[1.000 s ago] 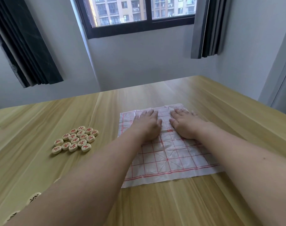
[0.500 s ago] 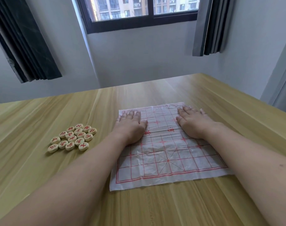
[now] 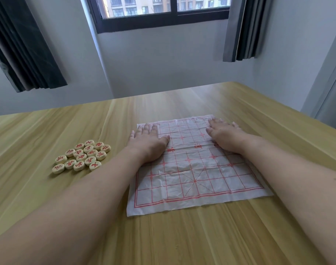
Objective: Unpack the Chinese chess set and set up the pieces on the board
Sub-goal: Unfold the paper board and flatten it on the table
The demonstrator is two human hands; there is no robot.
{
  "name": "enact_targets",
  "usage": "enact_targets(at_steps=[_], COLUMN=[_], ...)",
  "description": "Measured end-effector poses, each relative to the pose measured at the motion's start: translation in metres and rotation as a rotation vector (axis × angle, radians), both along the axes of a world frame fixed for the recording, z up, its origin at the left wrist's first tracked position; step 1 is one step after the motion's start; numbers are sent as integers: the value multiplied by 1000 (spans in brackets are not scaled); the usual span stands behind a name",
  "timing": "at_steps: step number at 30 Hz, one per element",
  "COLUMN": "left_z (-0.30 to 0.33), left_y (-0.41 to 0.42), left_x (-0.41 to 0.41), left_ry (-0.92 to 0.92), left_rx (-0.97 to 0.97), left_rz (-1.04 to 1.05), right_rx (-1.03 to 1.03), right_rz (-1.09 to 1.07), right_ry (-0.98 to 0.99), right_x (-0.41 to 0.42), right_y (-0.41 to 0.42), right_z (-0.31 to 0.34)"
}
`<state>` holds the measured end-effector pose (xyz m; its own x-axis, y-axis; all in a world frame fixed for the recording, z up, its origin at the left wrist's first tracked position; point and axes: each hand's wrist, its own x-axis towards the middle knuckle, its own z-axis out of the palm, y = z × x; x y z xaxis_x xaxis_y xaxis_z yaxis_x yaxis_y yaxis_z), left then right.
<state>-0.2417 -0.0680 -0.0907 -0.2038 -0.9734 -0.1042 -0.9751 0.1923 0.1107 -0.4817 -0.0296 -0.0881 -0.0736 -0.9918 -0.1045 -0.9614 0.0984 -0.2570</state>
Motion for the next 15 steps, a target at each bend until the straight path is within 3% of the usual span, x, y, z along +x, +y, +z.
enact_targets(at_steps=[4,8,12,15], left_z=[8,17,8,0], left_y=[9,45,82,90], left_x=[-1,-8,-16,-17], left_ry=[18,17,155,110], left_rx=[-66,-240,-91,-35], left_rz=[-14,-128,-167,-174], right_rx=[-157,-193,-113,-50], right_rz=[-49,109,189,203], right_ry=[-246,18,75,126], right_x=[-1,10,31,37], right_y=[14,41,68,76], right_z=[14,19,10,-4])
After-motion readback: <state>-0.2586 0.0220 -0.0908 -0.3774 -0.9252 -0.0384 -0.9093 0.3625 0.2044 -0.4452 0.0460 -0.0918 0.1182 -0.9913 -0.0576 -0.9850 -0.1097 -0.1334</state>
